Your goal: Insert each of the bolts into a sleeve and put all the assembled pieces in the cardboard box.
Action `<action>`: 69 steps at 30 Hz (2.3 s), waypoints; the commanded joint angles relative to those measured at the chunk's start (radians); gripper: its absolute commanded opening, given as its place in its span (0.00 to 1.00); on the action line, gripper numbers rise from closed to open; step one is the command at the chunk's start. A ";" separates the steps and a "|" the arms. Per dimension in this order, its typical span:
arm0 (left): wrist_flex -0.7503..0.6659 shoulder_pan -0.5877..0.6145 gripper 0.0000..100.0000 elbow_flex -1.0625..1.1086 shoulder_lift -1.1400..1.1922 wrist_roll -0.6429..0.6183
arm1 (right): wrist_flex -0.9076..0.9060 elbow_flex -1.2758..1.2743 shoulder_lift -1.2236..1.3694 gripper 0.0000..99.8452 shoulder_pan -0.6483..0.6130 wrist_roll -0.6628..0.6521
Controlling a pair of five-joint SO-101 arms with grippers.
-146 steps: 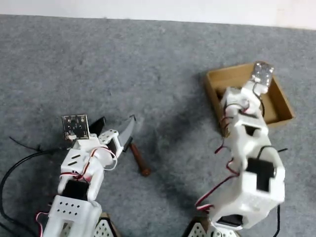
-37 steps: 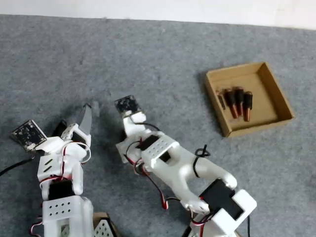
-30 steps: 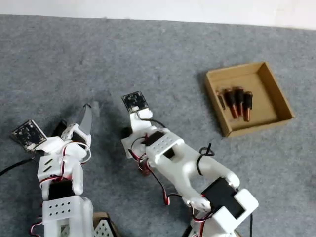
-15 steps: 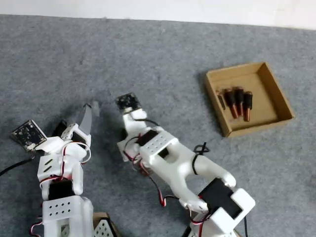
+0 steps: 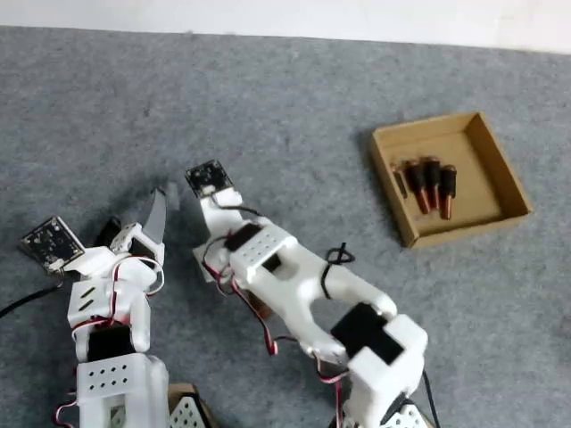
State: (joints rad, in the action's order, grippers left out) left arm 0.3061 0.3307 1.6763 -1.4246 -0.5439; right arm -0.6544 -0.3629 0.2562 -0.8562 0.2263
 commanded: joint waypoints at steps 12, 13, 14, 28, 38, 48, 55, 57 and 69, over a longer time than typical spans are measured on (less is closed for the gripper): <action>-0.021 -0.016 0.30 -0.045 -0.013 -0.003 | -0.134 0.117 0.051 0.22 0.047 0.002; -0.021 -0.016 0.30 -0.045 -0.013 -0.003 | -0.134 0.119 0.051 0.17 0.048 0.002; -0.021 -0.016 0.30 -0.045 -0.013 -0.003 | -0.133 0.120 0.051 0.13 0.048 0.000; -0.021 -0.016 0.30 -0.045 -0.012 -0.003 | -0.134 0.117 0.013 0.00 0.125 -0.127; -0.021 -0.016 0.30 -0.045 -0.012 -0.003 | 0.070 -0.211 -0.351 0.00 0.232 -0.135; -0.021 -0.016 0.30 -0.044 -0.007 -0.002 | 0.394 -0.578 -0.648 0.00 0.374 -0.201; -0.018 -0.056 0.30 -0.044 -0.005 0.048 | 0.559 -0.791 -0.816 0.00 0.437 -0.241; -0.018 -0.110 0.30 -0.042 -0.005 0.160 | 0.576 -0.839 -0.868 0.00 0.463 -0.241; -0.037 -0.294 0.21 0.015 -0.005 0.210 | 0.576 -1.098 -1.196 0.00 0.579 -0.249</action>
State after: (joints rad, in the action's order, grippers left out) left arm 0.2677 0.0729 1.6794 -1.4246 -0.3368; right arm -0.1112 -1.4415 -0.8470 -0.3084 -0.0023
